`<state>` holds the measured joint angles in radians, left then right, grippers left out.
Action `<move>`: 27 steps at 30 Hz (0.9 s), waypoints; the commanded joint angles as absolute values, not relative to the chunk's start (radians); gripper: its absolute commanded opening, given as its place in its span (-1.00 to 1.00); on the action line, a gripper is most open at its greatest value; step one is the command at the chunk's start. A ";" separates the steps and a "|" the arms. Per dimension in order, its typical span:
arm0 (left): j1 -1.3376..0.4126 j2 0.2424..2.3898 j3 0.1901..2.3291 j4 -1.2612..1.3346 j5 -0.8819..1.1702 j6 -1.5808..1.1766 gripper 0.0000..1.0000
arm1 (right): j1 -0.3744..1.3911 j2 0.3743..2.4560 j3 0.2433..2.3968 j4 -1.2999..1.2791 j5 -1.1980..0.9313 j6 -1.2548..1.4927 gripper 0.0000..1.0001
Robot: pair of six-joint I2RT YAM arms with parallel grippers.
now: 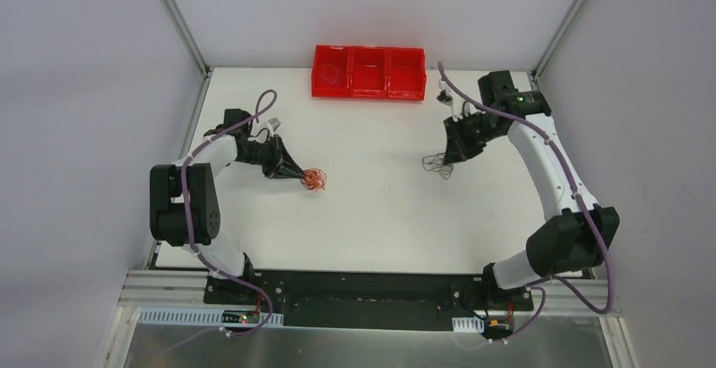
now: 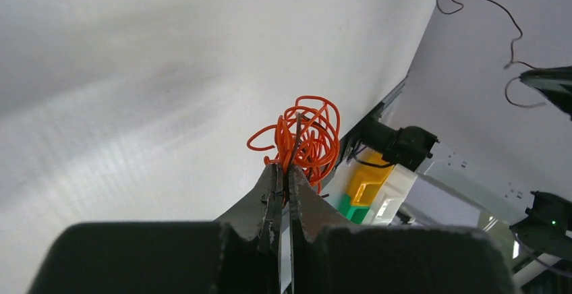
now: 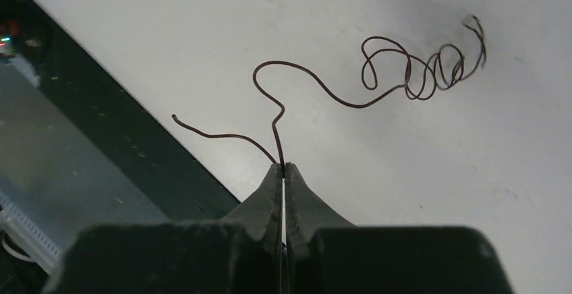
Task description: Untangle the cables
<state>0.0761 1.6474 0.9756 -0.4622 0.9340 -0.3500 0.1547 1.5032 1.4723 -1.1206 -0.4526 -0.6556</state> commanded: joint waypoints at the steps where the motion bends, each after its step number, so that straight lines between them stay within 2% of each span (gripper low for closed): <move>1: 0.020 1.544 1.017 -0.486 0.981 -0.308 -1.00 | 0.290 1.386 1.557 -1.162 -0.680 -0.515 -1.00; 3: 0.022 1.534 1.008 -0.491 0.891 -0.310 -1.00 | 0.299 1.384 1.527 -1.153 -0.657 -0.512 -1.00; 4: 0.028 1.534 1.007 -0.499 0.821 -0.303 -0.93 | 0.296 1.388 1.494 -1.154 -0.627 -0.534 -1.00; 8: 0.040 1.552 1.009 -0.505 0.760 -0.276 -0.28 | 0.293 1.391 1.297 -1.103 -0.502 -0.614 -1.00; 10: 0.036 1.559 1.016 -0.503 0.776 -0.270 -0.09 | 0.295 1.412 1.221 -1.063 -0.455 -0.616 -1.00; 12: 0.029 1.559 1.029 -0.503 0.778 -0.259 0.03 | 0.295 1.441 1.189 -1.039 -0.425 -0.609 -1.00; 18: 0.011 1.544 1.028 -0.503 0.844 -0.243 0.18 | 0.307 1.471 1.223 -0.987 -0.461 -0.553 -1.00; 19: 0.005 1.539 1.023 -0.502 0.857 -0.245 0.21 | 0.313 1.479 1.234 -0.986 -0.466 -0.547 -0.72; 20: -0.010 1.533 1.017 -0.498 0.870 -0.248 0.23 | 0.318 1.492 1.242 -0.992 -0.476 -0.548 -0.30; 21: -0.029 1.523 1.007 -0.488 0.880 -0.254 0.23 | 0.323 1.504 1.247 -1.001 -0.485 -0.542 0.03; 25: -0.042 1.505 0.976 -0.436 0.874 -0.303 0.23 | 0.359 1.521 1.244 -0.964 -0.518 -0.483 0.48; 26: -0.042 1.510 0.976 -0.433 0.877 -0.309 0.23 | 0.380 1.520 1.236 -0.934 -0.508 -0.460 0.69; 27: -0.042 1.515 0.975 -0.430 0.880 -0.316 0.23 | 0.405 1.519 1.227 -0.897 -0.482 -0.437 0.73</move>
<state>-0.0425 1.5459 0.9878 -0.4606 0.8398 -0.2836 0.3412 1.5162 1.2201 -0.9806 -0.4782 -0.5194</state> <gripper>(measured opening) 0.615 0.804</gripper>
